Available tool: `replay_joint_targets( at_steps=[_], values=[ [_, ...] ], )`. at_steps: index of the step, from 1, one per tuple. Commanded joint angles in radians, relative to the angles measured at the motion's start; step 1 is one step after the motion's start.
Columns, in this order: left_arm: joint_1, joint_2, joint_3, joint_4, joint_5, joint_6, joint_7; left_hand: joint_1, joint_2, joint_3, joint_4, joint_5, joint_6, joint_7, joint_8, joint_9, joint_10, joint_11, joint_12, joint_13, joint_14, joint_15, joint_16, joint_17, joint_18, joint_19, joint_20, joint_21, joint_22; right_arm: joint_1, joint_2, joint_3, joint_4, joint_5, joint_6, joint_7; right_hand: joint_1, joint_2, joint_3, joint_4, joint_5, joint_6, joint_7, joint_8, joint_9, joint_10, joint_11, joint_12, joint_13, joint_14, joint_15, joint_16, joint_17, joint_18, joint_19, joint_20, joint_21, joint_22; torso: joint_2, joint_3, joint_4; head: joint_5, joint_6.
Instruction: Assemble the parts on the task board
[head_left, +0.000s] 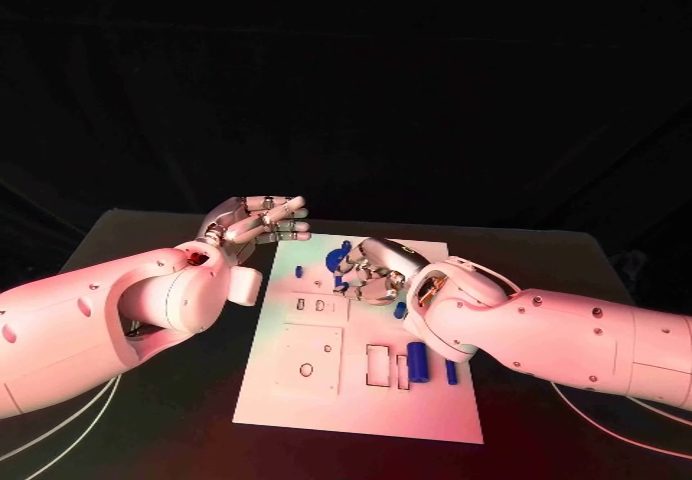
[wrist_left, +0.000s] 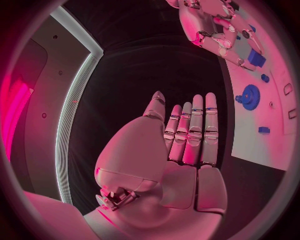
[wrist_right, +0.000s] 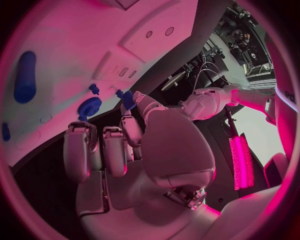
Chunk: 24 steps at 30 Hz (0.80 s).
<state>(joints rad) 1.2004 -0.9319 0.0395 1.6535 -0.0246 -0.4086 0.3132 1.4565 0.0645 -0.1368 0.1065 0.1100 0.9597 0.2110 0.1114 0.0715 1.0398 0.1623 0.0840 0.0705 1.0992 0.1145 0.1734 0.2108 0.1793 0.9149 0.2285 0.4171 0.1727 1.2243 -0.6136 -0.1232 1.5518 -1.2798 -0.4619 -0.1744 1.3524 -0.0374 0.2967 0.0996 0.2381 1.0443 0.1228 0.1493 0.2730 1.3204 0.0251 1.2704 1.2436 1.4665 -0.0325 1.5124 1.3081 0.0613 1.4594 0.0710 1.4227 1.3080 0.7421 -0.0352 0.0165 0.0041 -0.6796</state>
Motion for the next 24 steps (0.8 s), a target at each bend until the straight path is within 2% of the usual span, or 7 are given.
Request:
replay_joint_targets(
  at_steps=[1, 12, 24],
  values=[
    [0.001, 0.002, 0.001, 0.003, 0.004, 0.015, 0.005, 0.005, 0.007, 0.001, -0.006, 0.001, 0.001, 0.002, -0.005, 0.0, -0.004, 0.002, -0.007, 0.001, -0.001, 0.003, -0.002, 0.001, 0.003, -0.006, 0.002, 0.005, 0.001, -0.011, 0.02, -0.002, -0.012, -0.094, 0.022, -0.065, -0.011, -0.001, -0.001, 0.005, 0.001, 0.006, -0.015, 0.025, 0.029, 0.003, 0.004, -0.006, -0.001, 0.081, -0.006, 0.004, 0.159, -0.019, 0.004, 0.002, 0.001, 0.13, 0.002, -0.0004, -0.0007, 0.007, -0.005],
    [0.001, 0.001, 0.001, 0.01, 0.005, 0.014, 0.006, 0.005, 0.007, 0.001, -0.006, 0.001, 0.001, 0.002, -0.005, 0.0, -0.004, 0.002, -0.007, 0.001, -0.001, 0.003, -0.002, 0.001, 0.003, -0.006, 0.002, 0.005, 0.001, -0.036, 0.081, -0.009, -0.064, -0.151, 0.023, -0.094, -0.016, -0.005, -0.003, 0.006, -0.001, 0.005, -0.015, 0.026, 0.03, 0.004, 0.004, -0.005, 0.0, 0.081, -0.006, 0.004, 0.159, -0.019, 0.004, 0.002, 0.001, 0.13, 0.001, 0.0001, -0.0039, 0.016, -0.013],
    [0.001, 0.001, 0.001, 0.011, 0.005, 0.016, 0.005, 0.004, 0.007, 0.001, -0.006, 0.0, 0.001, 0.002, -0.006, 0.0, -0.003, 0.002, -0.007, 0.001, -0.001, 0.003, -0.002, 0.002, 0.003, -0.007, 0.002, 0.005, 0.001, -0.05, 0.108, -0.015, -0.095, -0.165, 0.029, -0.108, -0.018, -0.009, -0.005, 0.006, 0.001, 0.003, -0.015, 0.026, 0.03, 0.005, 0.004, -0.004, 0.001, 0.081, -0.006, 0.004, 0.159, -0.02, 0.004, 0.002, 0.002, 0.132, 0.0, 0.0002, -0.0028, 0.018, -0.016]
  ],
)
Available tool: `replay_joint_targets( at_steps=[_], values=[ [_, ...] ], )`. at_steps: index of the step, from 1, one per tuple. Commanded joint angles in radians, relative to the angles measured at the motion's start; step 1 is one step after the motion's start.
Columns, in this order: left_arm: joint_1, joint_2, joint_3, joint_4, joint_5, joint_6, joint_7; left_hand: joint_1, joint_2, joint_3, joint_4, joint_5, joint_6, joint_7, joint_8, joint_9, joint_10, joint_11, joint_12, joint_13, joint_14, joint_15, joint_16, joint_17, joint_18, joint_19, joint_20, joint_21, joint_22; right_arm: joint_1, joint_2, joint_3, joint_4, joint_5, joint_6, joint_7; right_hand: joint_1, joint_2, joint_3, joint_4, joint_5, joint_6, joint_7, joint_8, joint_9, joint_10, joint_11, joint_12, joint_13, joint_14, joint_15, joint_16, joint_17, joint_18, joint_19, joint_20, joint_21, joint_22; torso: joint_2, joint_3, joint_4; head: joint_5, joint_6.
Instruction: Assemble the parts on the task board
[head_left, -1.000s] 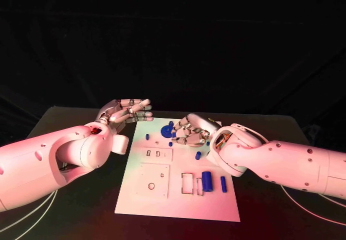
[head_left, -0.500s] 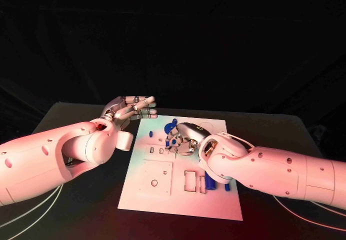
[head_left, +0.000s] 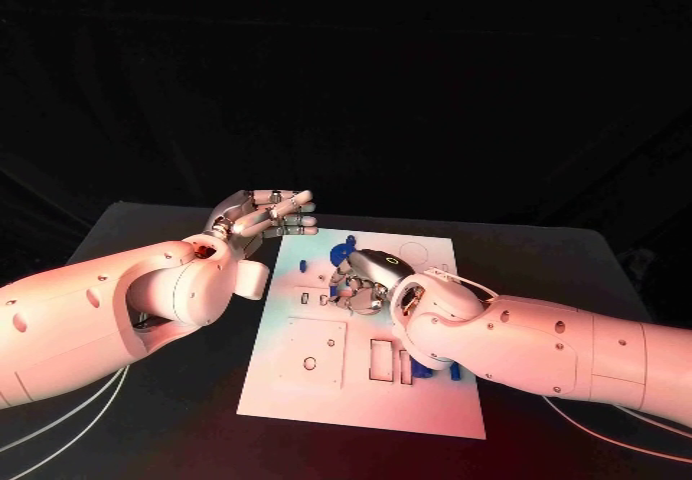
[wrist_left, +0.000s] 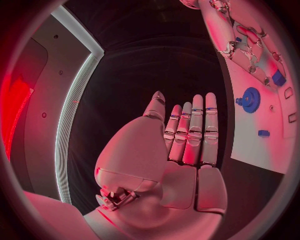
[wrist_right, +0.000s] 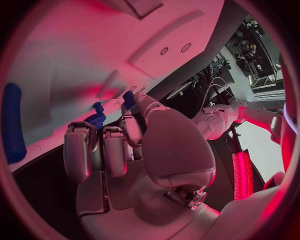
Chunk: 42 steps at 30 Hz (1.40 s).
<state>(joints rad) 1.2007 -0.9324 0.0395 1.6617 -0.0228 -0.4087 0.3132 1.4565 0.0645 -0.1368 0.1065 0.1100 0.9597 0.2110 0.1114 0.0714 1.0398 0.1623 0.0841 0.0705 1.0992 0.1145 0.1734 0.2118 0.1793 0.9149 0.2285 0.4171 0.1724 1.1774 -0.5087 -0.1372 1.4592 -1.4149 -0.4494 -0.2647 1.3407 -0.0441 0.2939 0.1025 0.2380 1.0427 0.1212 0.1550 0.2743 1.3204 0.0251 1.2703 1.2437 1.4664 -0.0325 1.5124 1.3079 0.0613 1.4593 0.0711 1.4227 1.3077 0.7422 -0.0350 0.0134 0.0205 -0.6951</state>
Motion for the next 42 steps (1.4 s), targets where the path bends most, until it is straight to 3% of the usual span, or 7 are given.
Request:
replay_joint_targets(
  at_steps=[1, 20, 27, 42],
  values=[
    [0.001, 0.002, 0.001, 0.003, 0.003, 0.017, 0.005, 0.004, 0.007, 0.001, -0.006, 0.0, 0.001, 0.002, -0.006, 0.0, -0.003, 0.002, -0.007, 0.001, -0.001, 0.003, -0.002, 0.001, 0.003, -0.007, 0.002, 0.005, 0.001, -0.004, 0.004, -0.001, -0.004, -0.031, 0.019, -0.019, -0.006, -0.002, -0.002, 0.003, 0.001, 0.005, -0.013, 0.02, 0.029, 0.005, 0.004, -0.004, 0.001, 0.081, -0.006, 0.004, 0.159, -0.02, 0.005, 0.002, 0.002, 0.132, 0.0, 0.0003, 0.0003, 0.002, -0.001],
    [0.001, 0.001, 0.001, 0.001, 0.003, 0.018, 0.005, 0.004, 0.007, 0.001, -0.006, 0.0, 0.001, 0.002, -0.006, 0.0, -0.003, 0.002, -0.007, 0.001, -0.001, 0.003, -0.002, 0.001, 0.003, -0.007, 0.002, 0.005, 0.001, -0.013, 0.009, -0.002, -0.01, -0.038, 0.052, -0.025, -0.016, -0.012, -0.007, 0.005, 0.0, 0.0, -0.011, 0.019, 0.029, 0.002, 0.005, -0.007, -0.001, 0.08, -0.005, 0.002, 0.157, -0.019, 0.002, 0.002, -0.003, 0.129, 0.0, 0.0006, 0.0008, -0.003, -0.001],
    [0.001, 0.001, 0.001, 0.001, 0.003, 0.019, 0.004, 0.004, 0.007, 0.001, -0.006, 0.0, 0.001, 0.002, -0.006, 0.0, -0.003, 0.002, -0.007, 0.001, -0.001, 0.003, -0.002, 0.001, 0.003, -0.007, 0.002, 0.005, 0.001, -0.013, 0.007, -0.002, -0.009, -0.042, 0.064, -0.03, -0.026, -0.025, -0.013, 0.007, -0.003, -0.01, -0.007, 0.015, 0.027, -0.01, 0.008, -0.021, -0.014, 0.08, -0.003, 0.0, 0.154, -0.017, -0.002, 0.003, -0.009, 0.124, 0.0, 0.0005, 0.0005, -0.001, -0.003],
    [0.001, 0.001, 0.001, -0.001, 0.003, 0.019, 0.004, 0.004, 0.007, 0.001, -0.006, 0.0, 0.001, 0.002, -0.006, 0.0, -0.003, 0.002, -0.007, 0.001, -0.001, 0.003, -0.002, 0.001, 0.003, -0.007, 0.002, 0.005, 0.001, -0.013, 0.007, -0.002, -0.006, -0.049, 0.049, -0.032, -0.041, -0.047, -0.02, 0.011, 0.002, -0.042, 0.006, 0.0, 0.021, -0.033, 0.019, -0.046, -0.035, 0.078, 0.006, -0.005, 0.145, -0.014, -0.01, 0.009, -0.022, 0.116, 0.0, 0.0007, 0.0009, -0.002, -0.001]
  ],
)
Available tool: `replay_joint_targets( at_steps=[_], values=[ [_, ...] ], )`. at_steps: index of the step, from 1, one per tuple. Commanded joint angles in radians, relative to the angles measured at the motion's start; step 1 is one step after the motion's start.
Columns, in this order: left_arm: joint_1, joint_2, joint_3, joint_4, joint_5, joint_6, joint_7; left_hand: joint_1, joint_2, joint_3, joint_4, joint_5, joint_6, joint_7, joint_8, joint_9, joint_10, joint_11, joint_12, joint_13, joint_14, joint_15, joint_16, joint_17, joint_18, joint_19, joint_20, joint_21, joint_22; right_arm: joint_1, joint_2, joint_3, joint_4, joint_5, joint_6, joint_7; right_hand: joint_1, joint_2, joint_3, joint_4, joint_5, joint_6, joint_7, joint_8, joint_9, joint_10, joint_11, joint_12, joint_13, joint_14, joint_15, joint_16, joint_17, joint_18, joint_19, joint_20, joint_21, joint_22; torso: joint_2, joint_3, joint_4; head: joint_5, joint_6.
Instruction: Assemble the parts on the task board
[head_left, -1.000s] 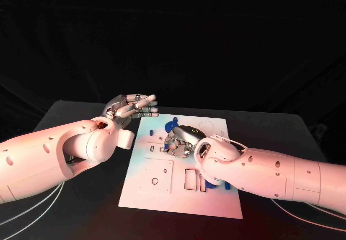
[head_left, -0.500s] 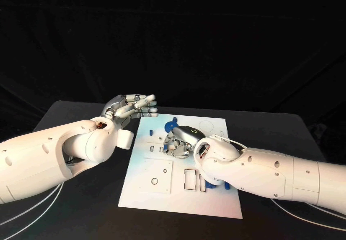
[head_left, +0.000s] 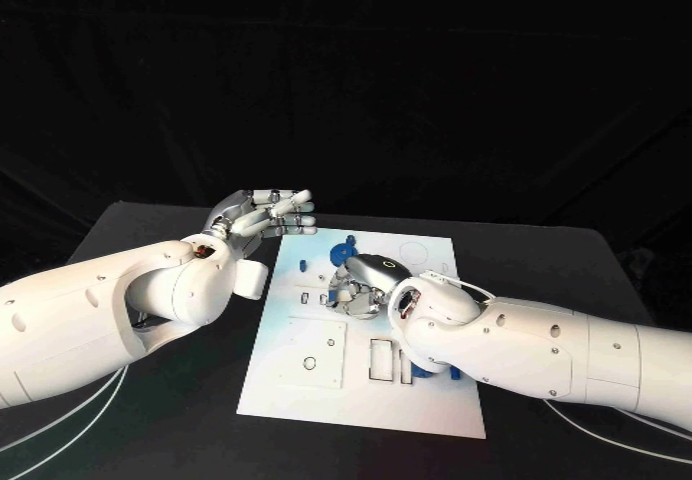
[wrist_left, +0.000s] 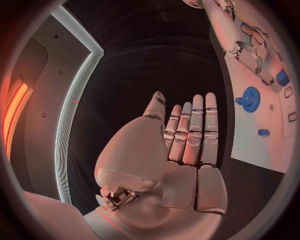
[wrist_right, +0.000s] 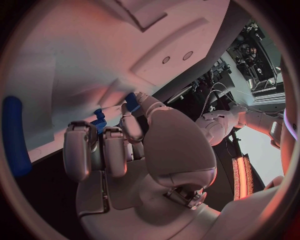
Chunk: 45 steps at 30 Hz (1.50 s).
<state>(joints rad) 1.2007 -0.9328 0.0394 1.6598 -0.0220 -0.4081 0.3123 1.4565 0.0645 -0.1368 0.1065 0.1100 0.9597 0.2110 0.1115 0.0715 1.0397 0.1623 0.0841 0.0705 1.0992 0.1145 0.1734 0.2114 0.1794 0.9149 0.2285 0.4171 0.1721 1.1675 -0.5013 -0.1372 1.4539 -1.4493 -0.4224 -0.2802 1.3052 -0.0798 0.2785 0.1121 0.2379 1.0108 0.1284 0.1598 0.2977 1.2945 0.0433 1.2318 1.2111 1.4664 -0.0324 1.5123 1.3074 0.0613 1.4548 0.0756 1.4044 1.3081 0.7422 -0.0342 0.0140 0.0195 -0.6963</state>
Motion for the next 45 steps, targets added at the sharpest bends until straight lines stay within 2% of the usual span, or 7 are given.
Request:
replay_joint_targets(
  at_steps=[1, 25, 29, 34, 37, 40, 45],
  values=[
    [0.001, 0.002, 0.001, 0.001, 0.002, 0.018, 0.004, 0.004, 0.007, 0.001, -0.006, 0.0, 0.001, 0.002, -0.006, 0.0, -0.003, 0.002, -0.007, 0.001, -0.001, 0.003, -0.002, 0.001, 0.003, -0.007, 0.002, 0.005, 0.002, -0.003, 0.0, -0.002, -0.001, -0.015, 0.021, -0.017, -0.008, -0.014, -0.006, 0.002, 0.002, -0.013, 0.001, -0.006, -0.003, -0.01, 0.002, -0.01, -0.005, 0.077, 0.007, -0.005, 0.145, -0.014, -0.006, 0.006, -0.005, 0.115, 0.0, 0.0, 0.0003, -0.002, 0.0],
    [0.001, 0.002, 0.001, -0.004, -0.008, 0.028, -0.02, 0.001, 0.007, 0.0, -0.006, 0.0, 0.004, 0.002, -0.006, 0.001, 0.0, 0.002, -0.007, 0.002, 0.003, 0.002, -0.003, 0.005, 0.003, -0.007, 0.002, 0.007, 0.002, 0.0, -0.048, 0.0, 0.066, 0.006, -0.109, 0.042, -0.047, -0.084, -0.143, 0.081, 0.004, -0.13, 0.04, -0.072, -0.037, -0.094, 0.041, -0.075, -0.083, 0.07, 0.04, -0.025, 0.116, 0.0, -0.041, 0.038, -0.068, 0.075, -0.002, -0.0002, -0.0005, -0.005, 0.006],
    [0.001, 0.002, 0.001, -0.017, -0.071, 0.062, -0.087, -0.011, 0.007, -0.009, -0.003, 0.0, 0.028, -0.012, 0.001, 0.005, 0.071, -0.02, 0.025, 0.02, 0.077, -0.024, 0.04, 0.034, 0.006, 0.031, -0.015, 0.046, 0.02, 0.017, -0.109, 0.01, 0.136, 0.091, -0.122, 0.109, -0.024, -0.066, -0.148, 0.085, 0.015, -0.118, 0.037, -0.065, -0.036, -0.09, 0.038, -0.069, -0.08, 0.067, 0.038, -0.032, 0.105, 0.003, -0.047, 0.038, -0.08, 0.067, -0.003, -0.0001, -0.0016, -0.004, 0.011],
    [0.001, 0.015, -0.001, -0.052, -0.209, 0.141, -0.207, -0.027, 0.008, -0.024, 0.011, -0.001, 0.088, -0.047, 0.028, 0.016, 0.18, -0.065, 0.078, 0.051, 0.244, -0.081, 0.183, 0.123, 0.007, 0.129, -0.066, 0.147, 0.071, 0.059, -0.213, 0.025, 0.207, 0.249, 0.009, 0.208, 0.01, -0.04, -0.141, 0.073, 0.005, -0.102, 0.032, -0.055, -0.034, -0.115, 0.033, -0.093, -0.106, 0.058, 0.034, -0.053, 0.076, 0.018, -0.086, 0.035, -0.143, 0.022, -0.016, 0.0016, -0.002, 0.002, 0.01],
    [0.003, 0.03, -0.002, -0.091, -0.333, 0.209, -0.323, -0.057, 0.0, -0.048, 0.034, -0.002, 0.13, -0.078, 0.05, 0.03, 0.262, -0.102, 0.137, 0.093, 0.34, -0.118, 0.366, 0.265, 0.006, 0.203, -0.112, 0.248, 0.125, 0.097, -0.289, 0.03, 0.234, 0.352, 0.07, 0.244, 0.013, -0.035, -0.144, 0.069, 0.005, -0.078, 0.026, -0.039, -0.028, -0.105, 0.028, -0.085, -0.099, 0.059, 0.03, -0.052, 0.079, 0.017, -0.082, 0.032, -0.141, 0.025, -0.031, 0.0027, -0.0032, 0.002, 0.002],
    [0.008, 0.047, -0.002, -0.121, -0.464, 0.256, -0.435, -0.098, 0.003, -0.077, 0.07, 0.003, 0.143, -0.101, 0.066, 0.051, 0.297, -0.126, 0.234, 0.176, 0.4, -0.149, 0.854, 0.755, 0.0, 0.262, -0.159, 0.375, 0.201, 0.12, -0.343, 0.031, 0.243, 0.401, 0.087, 0.255, 0.011, -0.033, -0.149, 0.07, 0.006, -0.07, 0.023, -0.032, -0.026, -0.099, 0.025, -0.08, -0.095, 0.06, 0.028, -0.051, 0.081, 0.015, -0.077, 0.03, -0.135, 0.031, -0.042, 0.0044, -0.0086, 0.01, -0.005],
    [0.025, 0.082, -0.003, -0.155, -0.681, 0.308, -0.612, -0.113, -0.01, -0.112, 0.091, 0.0, 0.136, -0.124, 0.128, 0.14, 0.245, -0.154, 0.57, 0.481, 0.414, -0.168, 1.198, 1.127, -0.047, 0.349, -0.188, 0.73, 0.625, 0.136, -0.397, 0.032, 0.241, 0.431, 0.09, 0.256, 0.007, -0.03, -0.155, 0.072, 0.008, -0.063, 0.02, -0.026, -0.024, -0.088, 0.023, -0.07, -0.086, 0.064, 0.025, -0.044, 0.093, 0.01, -0.064, 0.027, -0.118, 0.044, -0.056, 0.0075, -0.0094, 0.016, -0.012]
  ],
)
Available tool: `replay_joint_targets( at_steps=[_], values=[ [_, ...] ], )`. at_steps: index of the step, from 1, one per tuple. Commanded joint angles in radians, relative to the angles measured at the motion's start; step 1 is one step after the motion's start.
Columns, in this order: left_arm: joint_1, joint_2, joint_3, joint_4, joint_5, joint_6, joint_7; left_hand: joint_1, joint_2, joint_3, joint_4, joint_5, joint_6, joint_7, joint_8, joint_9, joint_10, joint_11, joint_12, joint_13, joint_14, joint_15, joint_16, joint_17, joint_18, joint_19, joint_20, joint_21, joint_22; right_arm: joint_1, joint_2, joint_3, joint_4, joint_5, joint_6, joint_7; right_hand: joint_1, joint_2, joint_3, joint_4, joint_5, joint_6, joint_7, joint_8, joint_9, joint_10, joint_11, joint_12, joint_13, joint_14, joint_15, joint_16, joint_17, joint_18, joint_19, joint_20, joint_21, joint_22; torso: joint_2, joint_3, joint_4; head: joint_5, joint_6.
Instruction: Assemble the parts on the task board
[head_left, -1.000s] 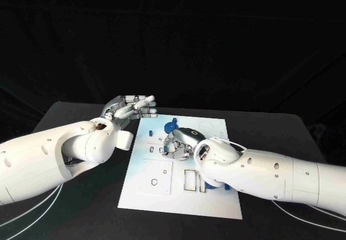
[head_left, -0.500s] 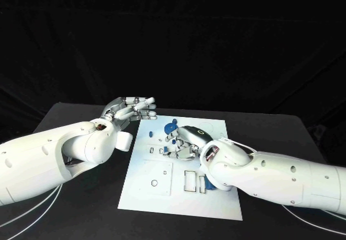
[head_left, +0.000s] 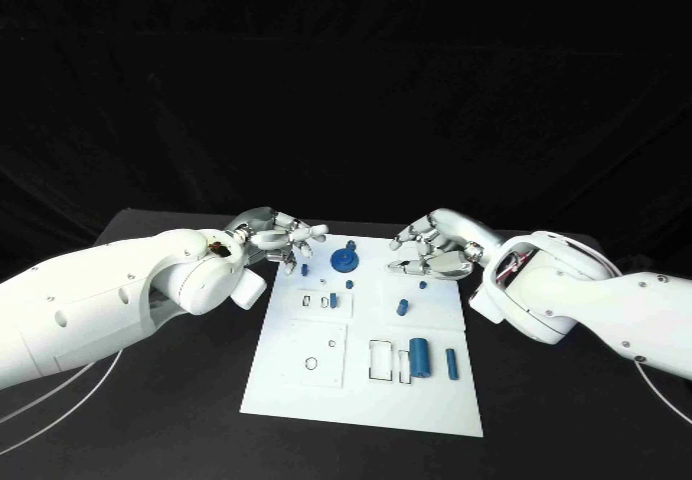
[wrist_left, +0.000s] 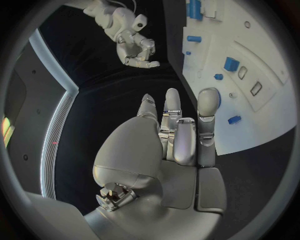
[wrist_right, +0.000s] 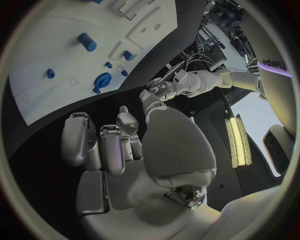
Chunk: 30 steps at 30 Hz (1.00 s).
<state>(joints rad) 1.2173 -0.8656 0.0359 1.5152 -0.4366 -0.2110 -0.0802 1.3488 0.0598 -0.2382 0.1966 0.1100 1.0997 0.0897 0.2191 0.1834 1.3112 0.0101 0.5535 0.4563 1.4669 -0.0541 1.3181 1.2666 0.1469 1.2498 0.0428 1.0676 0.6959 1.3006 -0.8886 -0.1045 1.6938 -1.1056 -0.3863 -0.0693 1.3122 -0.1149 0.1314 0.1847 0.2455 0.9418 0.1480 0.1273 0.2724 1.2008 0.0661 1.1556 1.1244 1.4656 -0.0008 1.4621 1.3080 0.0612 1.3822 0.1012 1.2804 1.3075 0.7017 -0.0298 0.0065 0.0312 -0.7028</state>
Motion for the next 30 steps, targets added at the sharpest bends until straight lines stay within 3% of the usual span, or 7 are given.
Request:
replay_joint_targets(
  at_steps=[1, 2, 5, 7, 15, 25, 30],
  values=[
    [0.013, 0.023, 0.001, -0.017, -0.309, 0.128, -0.253, -0.013, -0.007, -0.015, 0.007, -0.001, 0.007, -0.008, 0.034, 0.041, -0.011, -0.002, 0.173, 0.169, 0.047, -0.001, 0.058, 0.079, -0.022, 0.027, -0.001, 0.109, 0.148, 0.004, -0.017, 0.0, 0.0, 0.09, 0.052, 0.045, 0.0, 0.005, -0.008, -0.001, 0.0, 0.007, 0.0, 0.007, 0.001, 0.006, 0.0, 0.006, 0.001, 0.064, -0.006, 0.006, 0.092, 0.011, 0.009, 0.001, 0.006, 0.045, -0.017, 0.0043, -0.002, 0.007, -0.009],
    [0.018, 0.032, 0.001, -0.023, -0.349, 0.147, -0.285, -0.02, -0.006, -0.019, 0.015, -0.001, 0.012, -0.018, 0.053, 0.062, 0.004, -0.003, 0.27, 0.268, 0.046, -0.009, 0.062, 0.084, -0.029, 0.045, -0.002, 0.149, 0.206, 0.005, -0.022, 0.0, -0.002, 0.092, 0.051, 0.044, 0.0, 0.005, -0.008, -0.001, 0.0, 0.007, 0.0, 0.008, 0.001, 0.006, 0.0, 0.006, 0.001, 0.064, -0.006, 0.006, 0.092, 0.011, 0.009, 0.001, 0.006, 0.045, -0.018, 0.0052, -0.0019, 0.011, -0.01],
    [0.032, 0.062, -0.002, -0.044, -0.448, 0.199, -0.367, -0.037, 0.001, -0.025, 0.046, 0.006, 0.0, -0.029, 0.106, 0.136, 0.023, -0.031, 0.464, 0.465, 0.044, -0.019, 0.065, 0.093, -0.045, 0.082, -0.012, 0.234, 0.326, 0.007, -0.032, 0.0, -0.006, 0.096, 0.047, 0.041, -0.001, 0.006, -0.009, 0.0, 0.0, 0.007, 0.0, 0.008, 0.001, 0.006, -0.001, 0.007, 0.001, 0.064, -0.007, 0.005, 0.091, 0.011, 0.008, 0.001, 0.005, 0.044, -0.023, 0.009, 0.0006, 0.013, -0.014],
    [0.043, 0.086, -0.009, -0.058, -0.502, 0.228, -0.415, -0.06, 0.007, -0.031, 0.071, 0.0, -0.007, -0.028, 0.125, 0.167, 0.02, -0.021, 0.504, 0.51, 0.044, -0.017, 0.064, 0.095, -0.052, 0.091, -0.013, 0.255, 0.363, 0.008, -0.035, 0.0, -0.009, 0.097, 0.045, 0.035, -0.002, 0.006, -0.01, 0.0, 0.0, 0.007, 0.0, 0.008, 0.001, 0.006, -0.001, 0.006, 0.0, 0.064, -0.007, 0.004, 0.089, 0.011, 0.007, 0.001, 0.003, 0.043, -0.026, 0.0108, 0.0029, 0.014, -0.015],
    [0.07, 0.172, -0.024, -0.112, -0.606, 0.296, -0.55, -0.092, -0.002, -0.041, 0.092, 0.0, -0.052, -0.026, 0.159, 0.24, -0.01, -0.019, 0.519, 0.526, 0.044, -0.016, 0.061, 0.1, -0.053, 0.095, -0.014, 0.264, 0.378, 0.009, -0.036, 0.0, -0.017, 0.081, 0.04, 0.011, -0.008, 0.005, -0.016, 0.004, 0.003, 0.002, 0.0, 0.008, 0.001, 0.004, -0.001, 0.003, -0.004, 0.063, -0.007, 0.001, 0.085, 0.012, 0.005, 0.0, -0.002, 0.04, -0.026, 0.0122, 0.002, 0.021, -0.02],
    [0.077, 0.253, -0.038, -0.168, -0.646, 0.372, -0.606, -0.085, 0.005, -0.032, 0.089, 0.0, -0.077, -0.025, 0.179, 0.286, -0.022, -0.018, 0.532, 0.539, 0.044, -0.016, 0.058, 0.102, -0.083, 0.183, -0.017, 0.348, 0.541, 0.009, -0.035, 0.0, -0.02, 0.065, 0.033, -0.003, -0.01, 0.006, -0.018, 0.005, 0.008, 0.001, 0.0, 0.009, 0.001, 0.004, -0.001, 0.003, -0.005, 0.062, -0.008, -0.001, 0.082, 0.013, 0.004, -0.001, -0.004, 0.039, -0.024, 0.0104, 0.0018, 0.021, -0.029],
    [0.077, 0.277, -0.044, -0.187, -0.65, 0.385, -0.612, -0.093, 0.002, -0.035, 0.092, 0.0, -0.084, -0.025, 0.184, 0.298, -0.024, -0.018, 0.536, 0.542, 0.045, -0.016, 0.058, 0.103, -0.087, 0.194, -0.018, 0.36, 0.563, 0.008, -0.032, 0.0, -0.021, 0.033, 0.03, -0.003, -0.01, 0.006, -0.02, 0.006, 0.01, 0.001, 0.0, 0.009, 0.001, 0.003, -0.001, 0.002, -0.005, 0.062, -0.008, -0.001, 0.082, 0.013, 0.004, -0.001, -0.005, 0.038, -0.024, 0.0111, 0.0017, 0.019, -0.033]
  ],
)
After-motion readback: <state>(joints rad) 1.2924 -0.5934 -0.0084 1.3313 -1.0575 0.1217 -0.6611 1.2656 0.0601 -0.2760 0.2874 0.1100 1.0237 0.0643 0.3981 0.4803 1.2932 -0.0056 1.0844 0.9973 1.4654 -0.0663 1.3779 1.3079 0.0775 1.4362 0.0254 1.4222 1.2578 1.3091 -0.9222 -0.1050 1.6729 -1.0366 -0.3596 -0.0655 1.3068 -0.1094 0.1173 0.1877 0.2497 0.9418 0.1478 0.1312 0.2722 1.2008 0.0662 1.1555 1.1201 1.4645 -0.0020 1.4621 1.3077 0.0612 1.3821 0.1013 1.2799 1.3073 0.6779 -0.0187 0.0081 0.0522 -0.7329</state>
